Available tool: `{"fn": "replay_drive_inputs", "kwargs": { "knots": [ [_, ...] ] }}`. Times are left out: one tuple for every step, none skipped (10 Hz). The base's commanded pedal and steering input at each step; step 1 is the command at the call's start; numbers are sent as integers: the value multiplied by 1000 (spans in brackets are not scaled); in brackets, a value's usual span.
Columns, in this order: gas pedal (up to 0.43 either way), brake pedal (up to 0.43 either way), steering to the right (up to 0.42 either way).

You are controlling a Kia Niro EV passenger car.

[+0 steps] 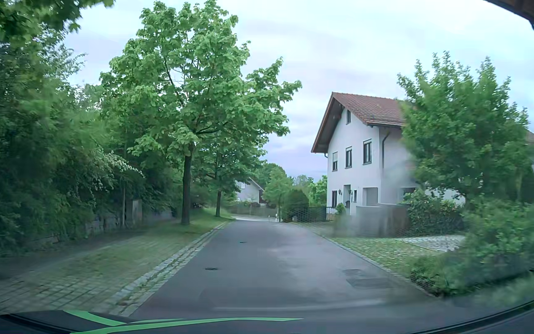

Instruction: Follow the waypoints while adhering to traffic rules and regulations

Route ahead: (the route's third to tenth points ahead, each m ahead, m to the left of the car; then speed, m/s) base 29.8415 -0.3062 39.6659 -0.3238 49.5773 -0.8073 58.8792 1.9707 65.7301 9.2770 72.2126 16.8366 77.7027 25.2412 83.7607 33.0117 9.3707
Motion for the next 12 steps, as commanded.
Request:
{"fn": "replay_drive_inputs", "kwargs": {
  "knots": [
    [8, 0, -9],
    [0, 0, -9],
    [0, 0, -8],
    [0, 0, -9],
    [0, 0, -8],
    [0, 0, -8],
    [0, 0, -8],
    [0, 18, -7],
    [0, 61, -6],
    [0, 61, -6],
    [0, 61, -6],
    [0, 61, -6]
  ]
}}
